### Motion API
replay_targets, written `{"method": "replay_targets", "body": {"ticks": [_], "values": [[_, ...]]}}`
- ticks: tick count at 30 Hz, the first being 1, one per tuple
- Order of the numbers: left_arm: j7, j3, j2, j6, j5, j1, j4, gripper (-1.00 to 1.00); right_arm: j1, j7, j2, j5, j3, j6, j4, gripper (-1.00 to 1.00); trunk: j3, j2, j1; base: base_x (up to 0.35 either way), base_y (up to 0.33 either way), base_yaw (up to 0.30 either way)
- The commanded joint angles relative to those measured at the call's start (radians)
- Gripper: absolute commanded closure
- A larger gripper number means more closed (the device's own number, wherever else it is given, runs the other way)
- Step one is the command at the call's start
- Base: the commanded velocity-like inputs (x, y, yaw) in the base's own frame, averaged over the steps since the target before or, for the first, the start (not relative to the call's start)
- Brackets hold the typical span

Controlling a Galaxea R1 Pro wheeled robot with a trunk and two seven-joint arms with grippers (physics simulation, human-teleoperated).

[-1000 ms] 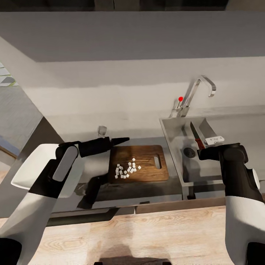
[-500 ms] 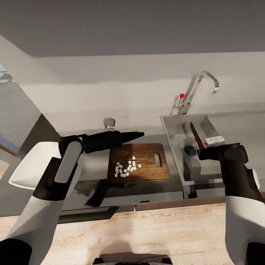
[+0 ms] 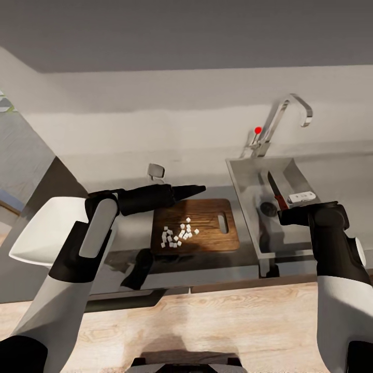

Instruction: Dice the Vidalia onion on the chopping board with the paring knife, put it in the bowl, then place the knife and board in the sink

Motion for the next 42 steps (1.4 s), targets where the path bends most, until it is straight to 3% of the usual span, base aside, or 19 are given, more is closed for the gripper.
{"method": "replay_targets", "body": {"ticks": [1, 42], "values": [[-0.001, 0.0, 0.0, 0.005, 0.002, -0.001, 0.0, -1.0, -0.001, 0.01, 0.0, 0.009, 0.0, 0.002, -0.001, 1.0, -0.003, -0.002, 0.0, 0.0, 0.0, 0.0], [-0.003, -0.001, -0.001, 0.005, 0.002, -0.001, 0.0, -1.0, -0.001, 0.01, 0.0, 0.009, 0.0, 0.002, -0.001, 1.0, -0.064, -0.002, 0.0, 0.0, 0.0, 0.0]]}}
